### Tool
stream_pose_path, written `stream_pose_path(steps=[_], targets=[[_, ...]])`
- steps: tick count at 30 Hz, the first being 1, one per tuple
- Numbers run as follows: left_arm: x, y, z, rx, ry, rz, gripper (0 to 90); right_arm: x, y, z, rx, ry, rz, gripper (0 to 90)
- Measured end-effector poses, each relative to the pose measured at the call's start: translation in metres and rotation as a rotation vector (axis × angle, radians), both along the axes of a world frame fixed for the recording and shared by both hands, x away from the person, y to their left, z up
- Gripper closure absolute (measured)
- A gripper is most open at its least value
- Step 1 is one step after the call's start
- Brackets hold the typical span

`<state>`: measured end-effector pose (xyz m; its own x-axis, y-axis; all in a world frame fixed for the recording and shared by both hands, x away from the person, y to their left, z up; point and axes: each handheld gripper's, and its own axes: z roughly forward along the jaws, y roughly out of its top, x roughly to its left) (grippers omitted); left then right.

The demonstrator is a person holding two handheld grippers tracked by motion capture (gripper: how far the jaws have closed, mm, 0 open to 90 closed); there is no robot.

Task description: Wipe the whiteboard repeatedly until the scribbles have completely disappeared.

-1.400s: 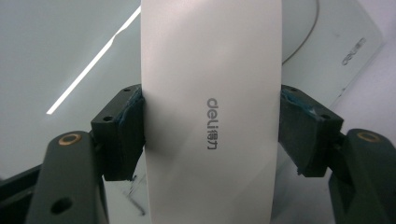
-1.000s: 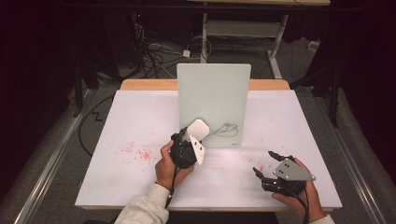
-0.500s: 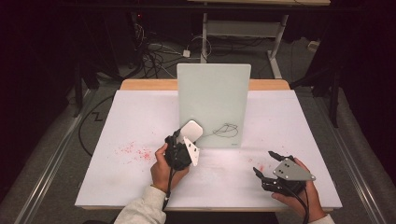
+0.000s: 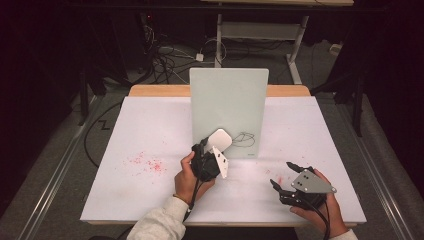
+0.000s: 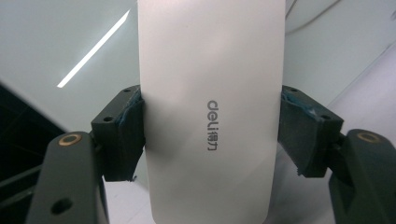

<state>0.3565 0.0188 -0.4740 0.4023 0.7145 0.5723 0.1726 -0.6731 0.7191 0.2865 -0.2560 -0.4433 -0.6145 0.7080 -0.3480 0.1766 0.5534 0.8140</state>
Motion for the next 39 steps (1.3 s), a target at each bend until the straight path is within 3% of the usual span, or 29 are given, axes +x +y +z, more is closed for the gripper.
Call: stream_pose_path(steps=[2,6,11,23,26,31,35,38,39], targets=[[0.001,-0.007,0.003,-0.029,0.007,-0.015,29.1,0.000,0.000,0.000,0.000,-0.003,0.003,27.3],[0.003,-0.027,0.005,-0.021,-0.005,-0.047,29.1,0.000,0.000,0.001,0.003,-0.003,0.005,27.7],[0.003,-0.048,0.004,0.030,-0.036,-0.071,29.1,0.000,-0.002,0.002,0.010,-0.006,0.004,27.7],[0.004,-0.085,0.004,0.074,-0.080,-0.102,29.1,-0.001,-0.005,0.003,0.029,-0.015,-0.012,27.4],[0.004,-0.088,0.002,0.091,-0.084,-0.107,29.1,0.000,-0.006,0.003,0.028,-0.014,-0.011,27.4],[0.001,-0.089,-0.002,0.106,-0.045,-0.139,29.1,-0.001,-0.005,0.003,0.025,-0.011,-0.011,27.4],[0.000,-0.080,-0.004,0.140,-0.021,-0.156,29.1,-0.001,-0.007,0.003,0.029,-0.010,-0.014,27.4],[0.001,-0.066,-0.003,0.134,-0.012,-0.163,29.1,-0.001,-0.006,0.003,0.028,-0.010,-0.016,27.4],[0.001,-0.061,-0.003,0.155,-0.012,-0.167,29.1,-0.001,-0.006,0.003,0.027,-0.012,-0.014,27.4]])
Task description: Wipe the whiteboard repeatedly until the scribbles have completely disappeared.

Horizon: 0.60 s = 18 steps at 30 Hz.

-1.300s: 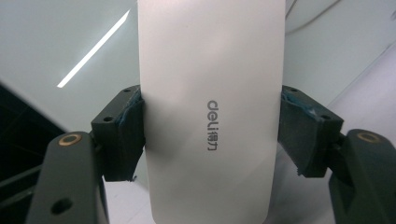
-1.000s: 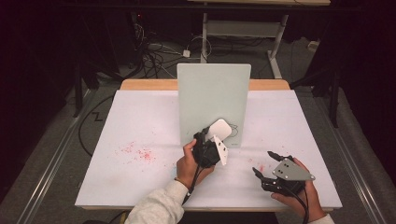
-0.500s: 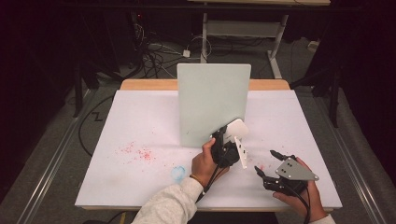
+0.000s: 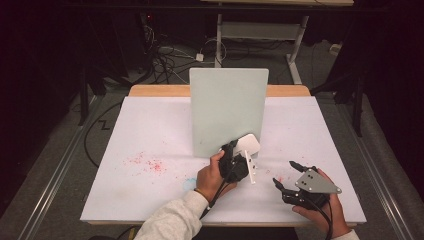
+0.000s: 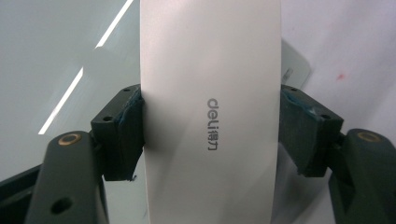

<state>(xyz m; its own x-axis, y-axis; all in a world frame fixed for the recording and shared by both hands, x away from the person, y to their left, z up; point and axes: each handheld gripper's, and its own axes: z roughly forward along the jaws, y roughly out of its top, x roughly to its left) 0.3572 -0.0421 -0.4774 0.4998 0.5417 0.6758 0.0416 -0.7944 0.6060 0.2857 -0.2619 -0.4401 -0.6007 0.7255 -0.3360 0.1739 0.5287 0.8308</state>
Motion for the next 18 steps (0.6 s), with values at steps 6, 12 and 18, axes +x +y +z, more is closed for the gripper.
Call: stream_pose_path(steps=[6,12,18], targets=[[0.000,0.020,0.000,0.031,0.000,0.000,29.1,0.000,0.002,0.000,-0.005,0.004,0.001,27.4],[-0.001,0.044,-0.002,0.089,-0.012,0.004,29.1,0.000,0.001,0.000,-0.002,0.003,0.000,27.5],[-0.001,0.073,-0.001,0.092,-0.003,0.021,29.1,0.000,0.001,0.000,-0.002,0.002,-0.002,27.5]])
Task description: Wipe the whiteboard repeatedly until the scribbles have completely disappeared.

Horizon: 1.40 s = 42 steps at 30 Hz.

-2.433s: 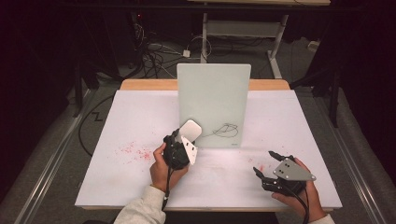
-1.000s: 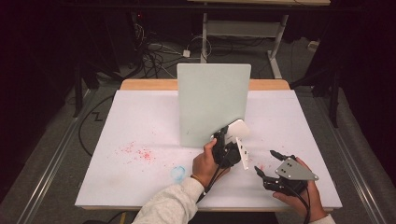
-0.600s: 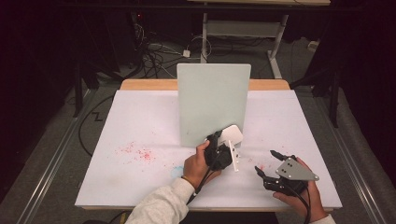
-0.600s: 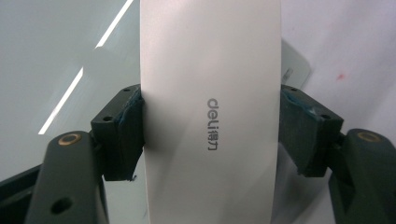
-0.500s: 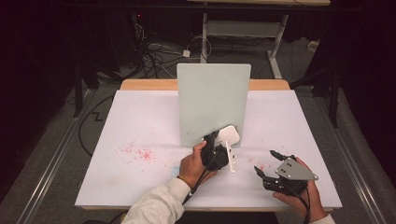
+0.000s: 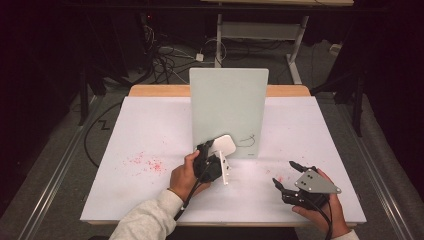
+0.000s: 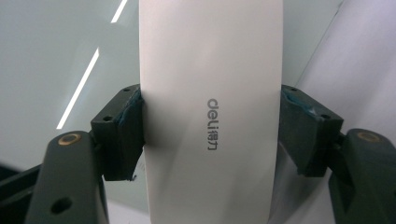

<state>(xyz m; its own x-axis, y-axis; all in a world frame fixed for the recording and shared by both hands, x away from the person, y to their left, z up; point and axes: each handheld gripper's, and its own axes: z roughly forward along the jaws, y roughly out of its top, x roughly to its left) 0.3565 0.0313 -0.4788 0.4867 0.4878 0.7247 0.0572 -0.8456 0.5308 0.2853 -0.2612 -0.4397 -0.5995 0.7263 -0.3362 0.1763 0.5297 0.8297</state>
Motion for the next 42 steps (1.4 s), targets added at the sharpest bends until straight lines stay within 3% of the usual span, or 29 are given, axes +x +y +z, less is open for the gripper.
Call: stream_pose_path(steps=[4,13,25,28,33,42], targets=[[0.000,0.010,0.002,0.036,0.000,0.005,29.1,-0.001,0.002,0.000,-0.006,0.000,0.004,27.5],[0.000,0.036,0.002,0.073,0.014,0.002,29.1,-0.001,0.002,0.000,-0.009,-0.001,0.004,27.5],[0.002,0.067,0.003,0.009,0.038,0.010,29.1,-0.001,0.003,-0.001,-0.013,0.002,0.006,27.5],[0.003,0.068,0.003,0.040,0.024,0.016,29.1,-0.001,0.003,-0.001,-0.016,0.001,0.008,27.5],[0.005,0.065,0.002,0.055,0.006,0.020,29.1,-0.001,0.004,-0.001,-0.015,0.002,0.009,27.5],[0.007,0.056,0.004,0.039,-0.017,0.033,29.1,-0.001,0.005,-0.001,-0.018,0.003,0.013,27.5]])
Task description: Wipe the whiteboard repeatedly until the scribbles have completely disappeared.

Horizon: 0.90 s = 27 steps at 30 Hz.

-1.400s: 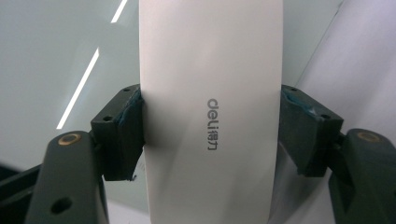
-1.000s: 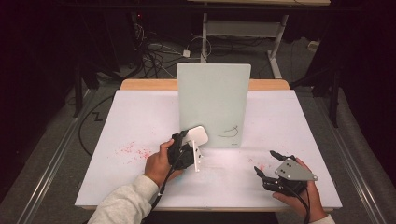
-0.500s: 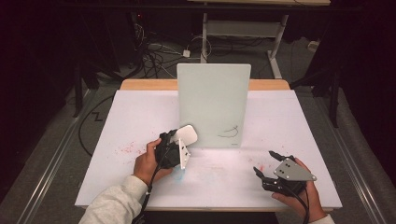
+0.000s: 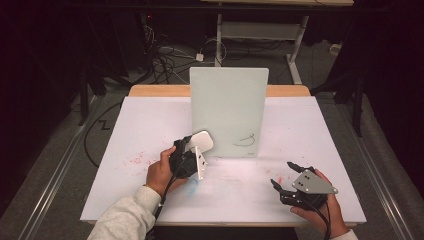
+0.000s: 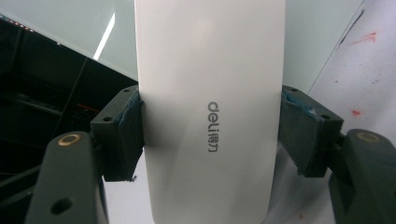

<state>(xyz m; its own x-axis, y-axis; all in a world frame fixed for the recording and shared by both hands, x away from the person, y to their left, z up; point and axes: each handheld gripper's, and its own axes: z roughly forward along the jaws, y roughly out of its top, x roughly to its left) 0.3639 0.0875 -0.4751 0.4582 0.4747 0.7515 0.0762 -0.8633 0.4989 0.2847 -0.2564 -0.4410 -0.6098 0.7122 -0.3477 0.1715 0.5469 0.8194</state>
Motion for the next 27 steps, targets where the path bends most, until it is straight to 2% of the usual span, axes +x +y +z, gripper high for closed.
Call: stream_pose_path(steps=[1,4,8,12,14,19,27], targets=[[0.000,0.000,0.000,-0.011,0.003,-0.004,29.1,0.000,0.000,0.000,0.000,0.000,0.000,27.5],[-0.001,-0.005,0.000,-0.001,0.000,-0.006,29.1,0.000,-0.001,0.000,-0.002,0.000,-0.001,27.5],[-0.001,-0.019,0.000,0.002,0.004,-0.025,29.1,0.000,-0.001,0.000,0.000,-0.001,0.000,27.5],[-0.001,-0.044,0.001,0.001,-0.005,-0.052,29.1,0.000,0.000,-0.001,-0.003,0.003,-0.001,27.5],[-0.001,-0.060,0.000,0.039,-0.016,-0.067,29.1,0.001,-0.001,-0.001,0.000,0.002,0.000,27.5],[-0.002,-0.095,-0.004,0.081,-0.031,-0.101,29.1,0.001,-0.003,0.000,0.004,0.000,-0.003,27.5],[-0.002,-0.128,-0.006,0.105,-0.077,-0.114,29.1,0.000,-0.007,0.002,0.019,-0.009,-0.013,27.5]])
